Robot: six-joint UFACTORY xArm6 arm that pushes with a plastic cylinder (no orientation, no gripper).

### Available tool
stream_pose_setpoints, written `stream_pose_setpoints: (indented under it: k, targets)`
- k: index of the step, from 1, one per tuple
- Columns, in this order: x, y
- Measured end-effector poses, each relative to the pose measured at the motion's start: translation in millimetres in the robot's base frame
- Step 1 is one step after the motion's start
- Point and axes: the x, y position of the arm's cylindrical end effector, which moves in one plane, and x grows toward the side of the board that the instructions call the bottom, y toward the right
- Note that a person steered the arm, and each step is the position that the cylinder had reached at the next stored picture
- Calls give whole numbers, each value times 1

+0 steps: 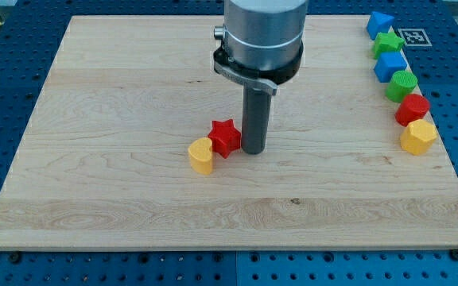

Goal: Push the red star above to the yellow heart

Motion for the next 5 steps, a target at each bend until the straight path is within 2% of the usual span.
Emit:
stream_pose_setpoints:
  k: [1,3,5]
  targets:
    - [1,-1]
    - [-28,-34]
    - [-27,-13]
